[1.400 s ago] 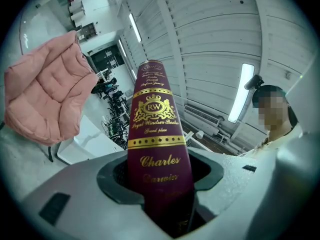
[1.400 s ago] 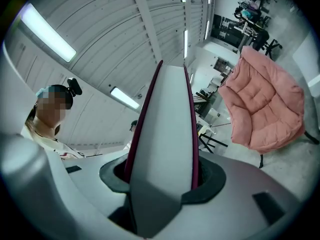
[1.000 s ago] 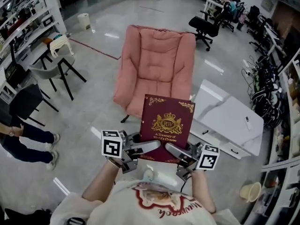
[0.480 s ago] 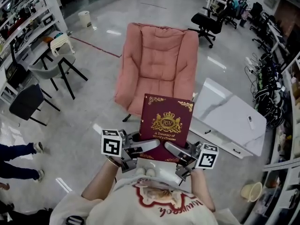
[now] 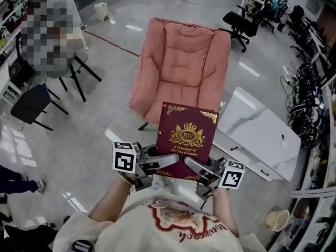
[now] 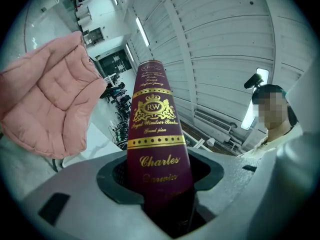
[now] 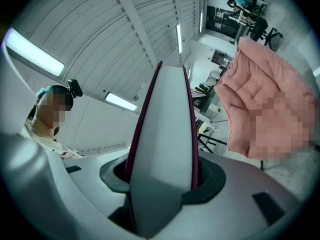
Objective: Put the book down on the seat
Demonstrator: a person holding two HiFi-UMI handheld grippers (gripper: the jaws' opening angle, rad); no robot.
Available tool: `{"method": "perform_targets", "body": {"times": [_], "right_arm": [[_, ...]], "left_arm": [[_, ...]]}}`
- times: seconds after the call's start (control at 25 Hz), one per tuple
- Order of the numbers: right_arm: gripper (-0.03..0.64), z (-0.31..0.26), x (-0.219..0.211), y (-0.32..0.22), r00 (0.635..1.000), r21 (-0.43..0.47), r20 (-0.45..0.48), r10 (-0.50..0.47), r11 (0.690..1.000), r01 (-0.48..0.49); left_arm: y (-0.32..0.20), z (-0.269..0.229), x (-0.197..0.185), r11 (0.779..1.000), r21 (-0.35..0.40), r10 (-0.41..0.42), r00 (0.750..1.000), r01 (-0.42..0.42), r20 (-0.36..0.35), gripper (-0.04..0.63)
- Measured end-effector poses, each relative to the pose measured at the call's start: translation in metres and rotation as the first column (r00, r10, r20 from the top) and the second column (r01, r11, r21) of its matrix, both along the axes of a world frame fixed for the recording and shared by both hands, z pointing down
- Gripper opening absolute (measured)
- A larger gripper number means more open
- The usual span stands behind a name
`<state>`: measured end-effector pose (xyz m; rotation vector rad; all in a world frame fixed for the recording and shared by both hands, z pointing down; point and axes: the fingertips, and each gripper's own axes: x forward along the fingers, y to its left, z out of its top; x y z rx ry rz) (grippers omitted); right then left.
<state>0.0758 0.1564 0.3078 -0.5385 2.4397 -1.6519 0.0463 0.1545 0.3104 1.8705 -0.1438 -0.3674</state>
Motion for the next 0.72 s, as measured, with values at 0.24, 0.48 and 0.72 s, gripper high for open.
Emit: {"method": "perform_targets", "body": {"times": [0.24,0.48,0.72], "right_arm": [[0.222,0.016,0.005,0.0,1.0,0.008,0.0,-0.012,1.0,0.012],[0.222,0.024,-0.003,-0.072,1.0,0.014,-0.005,0.003,1.0,-0.003],[0.222,0.05,-0.004,-0.166,0.999,0.026,-0.022,0.024,0.999,-0.024]], "left_arm": [[0.001,0.016,0.005,1.0,0.008,-0.011,1.0,0.011,-0.001,0.233],[-0.072,0.024,-0.003,1.0,0.013,0.004,1.0,-0.004,-0.008,0.233],[-0.167,0.051,-0.004,0.999,0.027,0.027,0.999,-0.026,-0.024,0.233]]}}
